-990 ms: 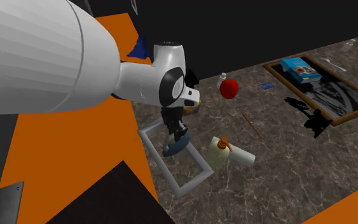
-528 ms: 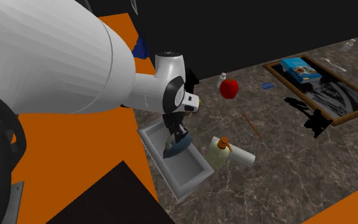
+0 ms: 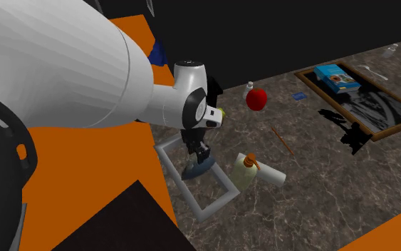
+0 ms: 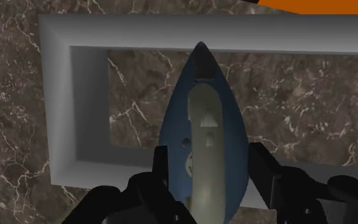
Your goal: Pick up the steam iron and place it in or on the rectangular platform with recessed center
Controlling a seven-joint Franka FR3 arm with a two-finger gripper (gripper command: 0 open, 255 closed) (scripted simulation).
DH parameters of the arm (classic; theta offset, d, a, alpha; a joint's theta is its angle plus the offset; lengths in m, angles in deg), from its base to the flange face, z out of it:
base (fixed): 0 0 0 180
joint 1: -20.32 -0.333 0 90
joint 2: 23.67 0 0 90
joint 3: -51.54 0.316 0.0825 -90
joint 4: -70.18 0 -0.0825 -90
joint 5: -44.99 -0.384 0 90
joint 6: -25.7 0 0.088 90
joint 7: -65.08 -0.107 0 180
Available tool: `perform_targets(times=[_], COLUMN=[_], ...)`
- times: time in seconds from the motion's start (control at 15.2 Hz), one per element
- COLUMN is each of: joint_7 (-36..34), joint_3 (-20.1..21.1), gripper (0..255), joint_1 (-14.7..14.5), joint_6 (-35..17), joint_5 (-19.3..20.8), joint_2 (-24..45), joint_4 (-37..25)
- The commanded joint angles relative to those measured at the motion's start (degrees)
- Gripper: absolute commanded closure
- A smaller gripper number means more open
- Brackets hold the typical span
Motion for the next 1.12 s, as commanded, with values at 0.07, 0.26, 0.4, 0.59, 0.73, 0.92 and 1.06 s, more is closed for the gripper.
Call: perform_targets(times=[0.07, 0.26, 0.4, 0.59, 0.73, 0.92, 1.06], joint_7=[0.0, 0.0, 0.9, 1.6, 1.6, 1.6, 1.6], joint_3=[0.0, 0.0, 0.5, 0.8, 0.8, 0.8, 0.8], gripper=[0, 0, 0, 0, 0, 0, 0], joint_1=[0.0, 0.0, -0.1, -0.3, -0.3, -0.3, -0.3], joint_6=[0.0, 0.0, 3.8, 7.2, 7.2, 7.2, 7.2], joint_5=[0.0, 0.0, -1.4, -2.5, -2.5, -2.5, -2.5], joint_2=[0.0, 0.0, -2.3, -4.0, -4.0, -4.0, -4.0], joint_4=[0.0, 0.0, -1.7, -3.4, -3.4, -3.4, -3.4])
